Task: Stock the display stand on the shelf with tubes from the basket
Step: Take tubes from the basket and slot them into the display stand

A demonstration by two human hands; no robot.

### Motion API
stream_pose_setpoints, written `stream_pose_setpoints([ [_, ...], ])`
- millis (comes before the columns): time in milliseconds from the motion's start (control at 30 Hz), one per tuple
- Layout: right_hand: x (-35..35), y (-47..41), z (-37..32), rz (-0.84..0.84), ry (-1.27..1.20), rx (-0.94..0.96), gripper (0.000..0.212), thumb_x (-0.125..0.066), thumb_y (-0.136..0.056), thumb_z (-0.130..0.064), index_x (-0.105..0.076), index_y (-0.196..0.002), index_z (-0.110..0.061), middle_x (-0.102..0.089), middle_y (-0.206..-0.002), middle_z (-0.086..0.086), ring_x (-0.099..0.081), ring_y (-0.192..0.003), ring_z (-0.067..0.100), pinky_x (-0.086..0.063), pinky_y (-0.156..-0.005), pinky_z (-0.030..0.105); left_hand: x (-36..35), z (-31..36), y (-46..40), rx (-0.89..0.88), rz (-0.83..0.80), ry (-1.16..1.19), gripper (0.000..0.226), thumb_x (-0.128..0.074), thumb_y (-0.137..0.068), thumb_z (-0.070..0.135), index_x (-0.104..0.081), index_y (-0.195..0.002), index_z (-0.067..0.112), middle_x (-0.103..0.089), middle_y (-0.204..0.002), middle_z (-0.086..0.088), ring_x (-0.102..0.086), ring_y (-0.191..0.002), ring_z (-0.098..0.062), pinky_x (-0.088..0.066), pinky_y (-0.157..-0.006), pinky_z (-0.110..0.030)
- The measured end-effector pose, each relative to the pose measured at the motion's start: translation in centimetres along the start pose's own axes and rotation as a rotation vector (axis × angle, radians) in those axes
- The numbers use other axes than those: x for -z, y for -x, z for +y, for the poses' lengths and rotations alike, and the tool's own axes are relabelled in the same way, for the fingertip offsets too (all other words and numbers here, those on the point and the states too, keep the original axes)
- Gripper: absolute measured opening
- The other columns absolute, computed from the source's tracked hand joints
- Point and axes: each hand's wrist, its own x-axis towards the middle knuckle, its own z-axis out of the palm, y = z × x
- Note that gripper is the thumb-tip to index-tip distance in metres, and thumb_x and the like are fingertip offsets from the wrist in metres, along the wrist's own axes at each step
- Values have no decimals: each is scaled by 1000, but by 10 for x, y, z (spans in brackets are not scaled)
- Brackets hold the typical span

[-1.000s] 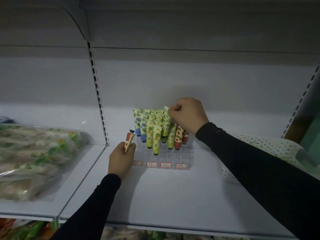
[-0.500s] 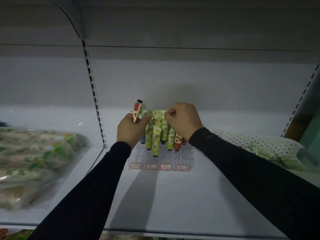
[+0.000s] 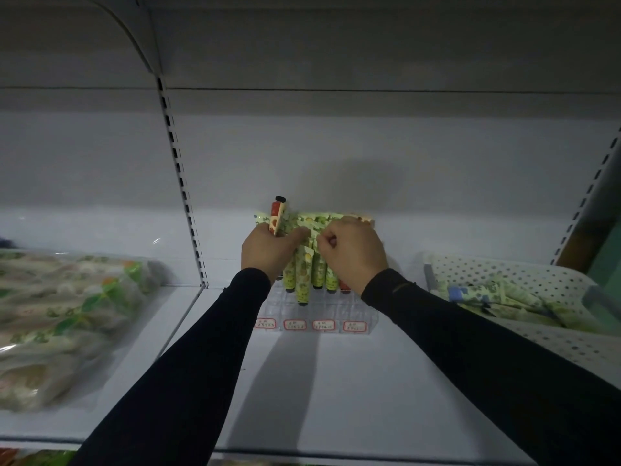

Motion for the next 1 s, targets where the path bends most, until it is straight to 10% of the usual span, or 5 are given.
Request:
stream_pose_setpoints([
  [467,8,-16,-6,-110,49,-141,42,-59,-85,-17,-41,-47,-20,-45,-52,-5,-51,-58,20,-36,-58,24,0,-3,1,18,-13,56,41,-73,-80,48,-67,-96,11,-71,-88,-7,-67,-77,-20,-44,-50,-23],
  [1000,7,-21,-3,-157,33,-165,41,-61,-82,-18,-38,-48,-23,-41,-53,-8,-48,-66,21,-44,-89,41,0,-3,1,36,-21,68,41,-74,-79,47,-67,-97,10,-73,-90,-9,-71,-82,-26,-59,-60,-33],
])
